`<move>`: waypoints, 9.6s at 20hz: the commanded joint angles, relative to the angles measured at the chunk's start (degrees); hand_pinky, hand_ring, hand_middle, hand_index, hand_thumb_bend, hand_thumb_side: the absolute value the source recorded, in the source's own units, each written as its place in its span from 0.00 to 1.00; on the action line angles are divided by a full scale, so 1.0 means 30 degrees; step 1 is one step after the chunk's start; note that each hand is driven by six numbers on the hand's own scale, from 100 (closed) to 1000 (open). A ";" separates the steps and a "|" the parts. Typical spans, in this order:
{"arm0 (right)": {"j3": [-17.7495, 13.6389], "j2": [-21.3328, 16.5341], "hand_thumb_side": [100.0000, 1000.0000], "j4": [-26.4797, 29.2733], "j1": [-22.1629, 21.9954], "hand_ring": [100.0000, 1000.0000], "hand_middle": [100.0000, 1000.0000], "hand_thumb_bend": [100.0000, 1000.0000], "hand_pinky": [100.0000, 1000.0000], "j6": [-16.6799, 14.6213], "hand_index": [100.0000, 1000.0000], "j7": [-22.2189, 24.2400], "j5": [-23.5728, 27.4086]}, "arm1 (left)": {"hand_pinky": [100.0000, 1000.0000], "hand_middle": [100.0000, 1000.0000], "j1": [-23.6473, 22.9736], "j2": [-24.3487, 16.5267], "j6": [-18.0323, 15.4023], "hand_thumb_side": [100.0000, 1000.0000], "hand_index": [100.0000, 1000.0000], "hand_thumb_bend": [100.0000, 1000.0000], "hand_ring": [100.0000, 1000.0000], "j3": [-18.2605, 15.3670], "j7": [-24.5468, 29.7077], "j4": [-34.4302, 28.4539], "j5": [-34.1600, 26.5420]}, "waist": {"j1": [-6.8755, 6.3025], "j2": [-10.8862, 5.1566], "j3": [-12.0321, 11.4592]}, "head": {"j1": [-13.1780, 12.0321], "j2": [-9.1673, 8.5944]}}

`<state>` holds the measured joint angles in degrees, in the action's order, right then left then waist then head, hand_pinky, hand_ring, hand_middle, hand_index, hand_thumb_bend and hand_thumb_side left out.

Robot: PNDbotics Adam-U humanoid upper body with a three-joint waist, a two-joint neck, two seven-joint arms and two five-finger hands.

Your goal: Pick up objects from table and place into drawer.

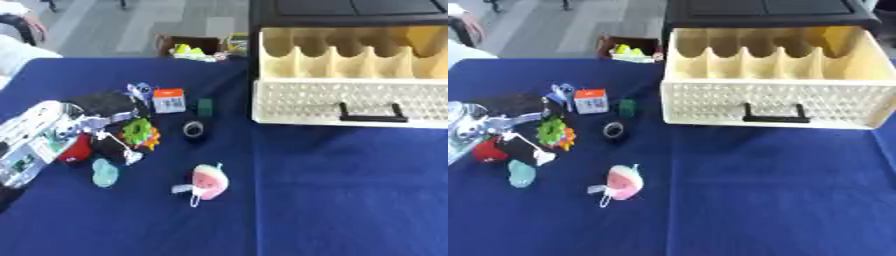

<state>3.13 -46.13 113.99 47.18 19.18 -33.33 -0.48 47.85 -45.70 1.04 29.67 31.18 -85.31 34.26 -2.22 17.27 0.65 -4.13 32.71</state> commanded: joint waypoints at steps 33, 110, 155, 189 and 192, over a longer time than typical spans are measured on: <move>0.0125 0.0657 1.00 0.0202 0.1895 0.32 0.24 0.00 0.48 0.0359 0.57 0.0063 -0.0068 | 0.09 0.52 1.0109 0.6912 -0.2630 0.17 0.41 0.00 0.40 -0.4019 -0.0003 0.5686 0.0949 | -0.0829 -0.0437 0.1117 | -0.0757 -0.0542; 0.0416 -0.1037 1.00 0.0202 0.1383 0.31 0.27 0.00 0.44 0.1865 0.67 0.5156 -0.2346 | 0.12 0.42 0.4282 0.3893 0.3526 0.70 0.64 0.00 0.38 -0.7955 -1.4108 -0.6590 -0.7882 | -0.0108 -0.0731 0.0268 | 0.0542 -0.0460; 0.8761 -0.4496 1.00 0.0202 0.2090 0.65 0.72 0.00 0.64 0.7689 0.91 2.5661 0.5836 | 0.21 0.50 -0.6806 0.3953 0.2758 0.87 0.69 0.00 0.44 -1.0572 -1.5644 -0.9762 -0.8467 | 0.1002 -0.1657 0.0294 | 0.0402 0.0082; 0.9777 -0.4313 1.00 -0.3729 -0.1439 0.83 0.88 0.00 0.70 0.9786 0.96 2.4962 0.3958 | 0.21 0.50 -0.7401 0.4653 0.2764 0.87 0.69 0.00 0.44 -1.1013 -1.5959 -0.9762 -0.8526 | 0.0472 -0.1234 -0.0206 | 0.1225 0.0253; 0.9658 -0.4151 1.00 -0.4344 -0.1403 0.83 0.88 0.00 0.70 0.9375 0.96 2.4975 0.3549 | 0.21 0.50 -0.7437 0.4686 0.2788 0.87 0.69 0.00 0.44 -1.1034 -1.5934 -0.9762 -0.8528 | 0.0438 -0.1230 -0.0244 | 0.1278 0.0193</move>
<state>32.92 -57.66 101.70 42.29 38.85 32.47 11.10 25.18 -30.87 9.35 -2.64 -16.51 -113.56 8.57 -0.95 14.47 -0.04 -0.40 33.82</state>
